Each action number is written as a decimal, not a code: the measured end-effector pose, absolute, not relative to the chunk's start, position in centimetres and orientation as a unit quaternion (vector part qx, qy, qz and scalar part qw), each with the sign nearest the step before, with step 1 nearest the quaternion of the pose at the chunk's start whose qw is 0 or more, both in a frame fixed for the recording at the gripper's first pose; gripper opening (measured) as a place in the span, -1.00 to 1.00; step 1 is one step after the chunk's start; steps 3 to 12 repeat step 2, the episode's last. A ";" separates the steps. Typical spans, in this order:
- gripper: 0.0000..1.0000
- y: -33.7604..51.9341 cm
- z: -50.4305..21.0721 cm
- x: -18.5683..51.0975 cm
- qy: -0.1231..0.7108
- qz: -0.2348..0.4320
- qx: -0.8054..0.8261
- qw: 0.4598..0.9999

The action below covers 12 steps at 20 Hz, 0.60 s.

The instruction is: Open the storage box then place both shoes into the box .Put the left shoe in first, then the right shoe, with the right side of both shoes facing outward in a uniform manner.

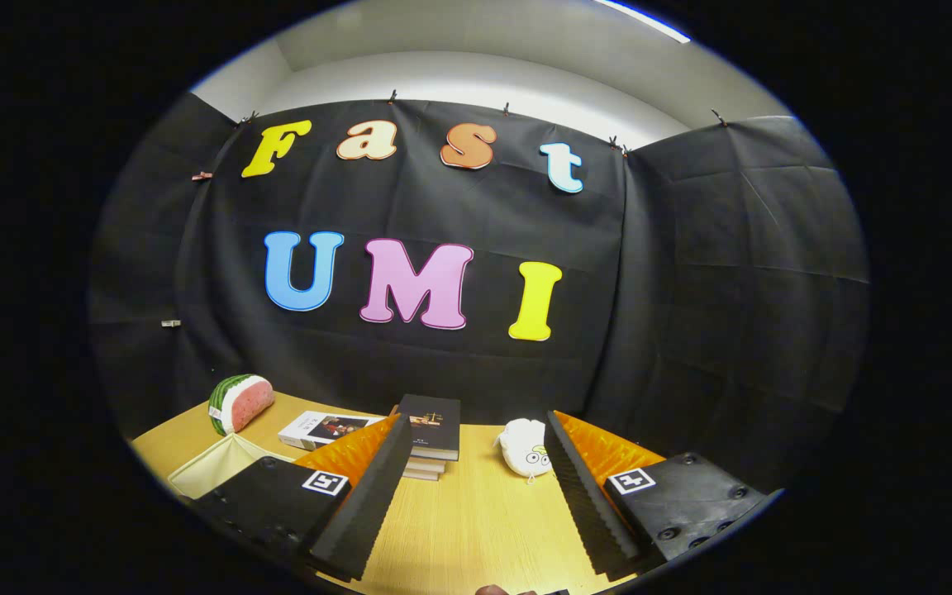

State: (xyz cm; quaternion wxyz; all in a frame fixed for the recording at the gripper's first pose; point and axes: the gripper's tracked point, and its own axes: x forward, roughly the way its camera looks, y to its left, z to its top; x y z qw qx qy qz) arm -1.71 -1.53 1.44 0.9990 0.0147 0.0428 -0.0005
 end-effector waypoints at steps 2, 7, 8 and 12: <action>0.96 -1.3 1.5 -1.8 0.043 0.002 0.015 0.999; 0.96 -1.3 1.5 -1.8 0.043 0.002 0.015 0.999; 0.96 -1.3 1.5 -1.8 0.043 0.002 0.015 0.999; 0.96 -1.3 1.5 -1.8 0.043 0.002 0.015 0.999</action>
